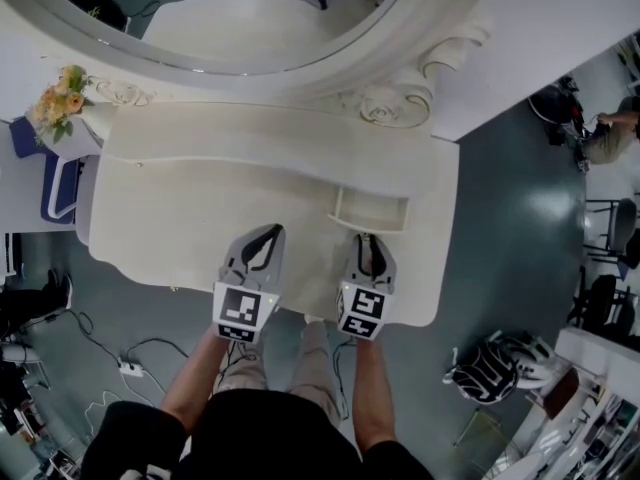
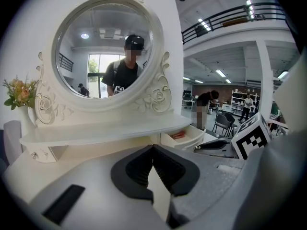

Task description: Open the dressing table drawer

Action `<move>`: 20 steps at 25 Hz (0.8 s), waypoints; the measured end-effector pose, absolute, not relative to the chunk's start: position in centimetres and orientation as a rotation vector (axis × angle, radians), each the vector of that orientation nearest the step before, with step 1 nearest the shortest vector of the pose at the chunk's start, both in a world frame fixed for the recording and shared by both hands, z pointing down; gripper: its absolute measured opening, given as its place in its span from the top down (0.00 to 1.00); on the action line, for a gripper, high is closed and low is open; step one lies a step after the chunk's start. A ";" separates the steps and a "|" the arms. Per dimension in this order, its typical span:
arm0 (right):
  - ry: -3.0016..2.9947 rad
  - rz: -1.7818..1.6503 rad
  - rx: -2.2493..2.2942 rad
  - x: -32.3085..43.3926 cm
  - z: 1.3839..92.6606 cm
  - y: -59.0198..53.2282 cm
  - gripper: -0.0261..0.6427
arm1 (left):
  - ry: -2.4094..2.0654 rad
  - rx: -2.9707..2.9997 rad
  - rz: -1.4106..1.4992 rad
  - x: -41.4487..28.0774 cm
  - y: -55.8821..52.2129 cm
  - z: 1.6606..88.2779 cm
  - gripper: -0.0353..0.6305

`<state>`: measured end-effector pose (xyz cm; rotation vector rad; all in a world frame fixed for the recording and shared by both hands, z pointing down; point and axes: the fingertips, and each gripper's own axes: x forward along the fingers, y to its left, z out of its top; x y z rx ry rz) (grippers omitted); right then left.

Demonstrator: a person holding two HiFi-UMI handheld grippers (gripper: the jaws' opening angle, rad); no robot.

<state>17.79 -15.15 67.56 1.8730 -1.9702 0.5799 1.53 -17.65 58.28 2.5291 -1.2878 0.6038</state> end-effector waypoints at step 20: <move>-1.955 0.557 1.914 17.9 67.2 -14.4 0.81 | -1.305 2.527 0.603 0.6 -16.7 57.6 0.94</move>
